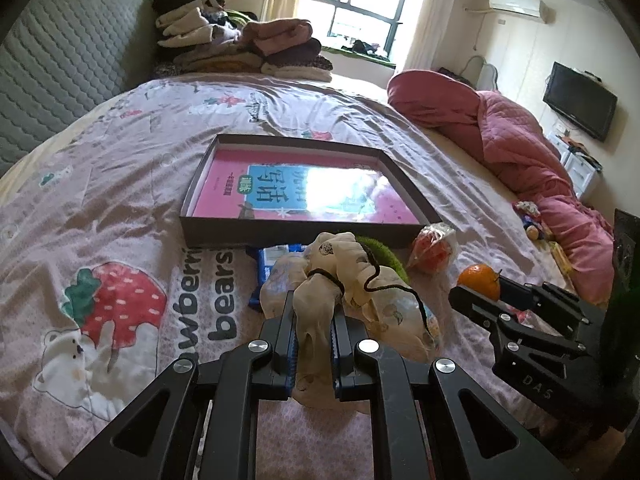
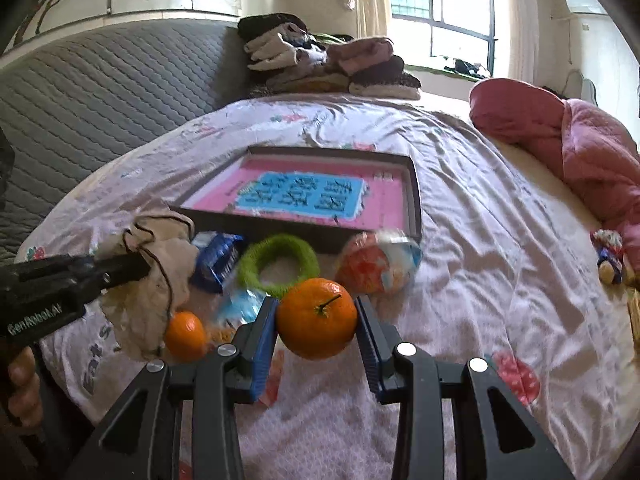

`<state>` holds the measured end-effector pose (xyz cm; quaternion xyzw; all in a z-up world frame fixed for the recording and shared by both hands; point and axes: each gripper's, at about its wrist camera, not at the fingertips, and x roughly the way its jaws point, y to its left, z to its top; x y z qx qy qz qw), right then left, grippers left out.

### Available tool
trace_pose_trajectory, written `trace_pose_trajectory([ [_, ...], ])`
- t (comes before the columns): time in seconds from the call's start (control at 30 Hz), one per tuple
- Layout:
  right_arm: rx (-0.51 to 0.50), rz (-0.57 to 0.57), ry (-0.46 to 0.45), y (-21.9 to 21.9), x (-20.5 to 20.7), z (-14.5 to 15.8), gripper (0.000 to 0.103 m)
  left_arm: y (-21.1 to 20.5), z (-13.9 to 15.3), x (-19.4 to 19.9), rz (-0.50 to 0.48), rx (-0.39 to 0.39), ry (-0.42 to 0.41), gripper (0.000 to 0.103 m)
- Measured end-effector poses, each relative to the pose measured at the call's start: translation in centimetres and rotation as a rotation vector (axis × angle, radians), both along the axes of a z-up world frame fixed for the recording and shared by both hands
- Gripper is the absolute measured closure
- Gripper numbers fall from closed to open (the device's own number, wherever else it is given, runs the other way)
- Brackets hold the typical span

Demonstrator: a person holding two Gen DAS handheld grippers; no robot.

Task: Organize objects
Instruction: 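Lift the mesh bag with the left tool while the right tool grasps the orange, then carry the mesh bag and orange into the tray and open both tools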

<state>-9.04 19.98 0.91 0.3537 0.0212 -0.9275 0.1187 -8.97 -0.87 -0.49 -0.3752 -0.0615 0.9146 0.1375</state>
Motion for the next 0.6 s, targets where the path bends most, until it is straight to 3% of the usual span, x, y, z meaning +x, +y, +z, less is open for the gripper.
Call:
trace_pose_trajectory([
  [0.6,-0.012,0.008,0.052,-1.0,-4.4,2.8,0.064,0.4,3.0,-4.9,-0.004,-0.037,0.049,0.091],
])
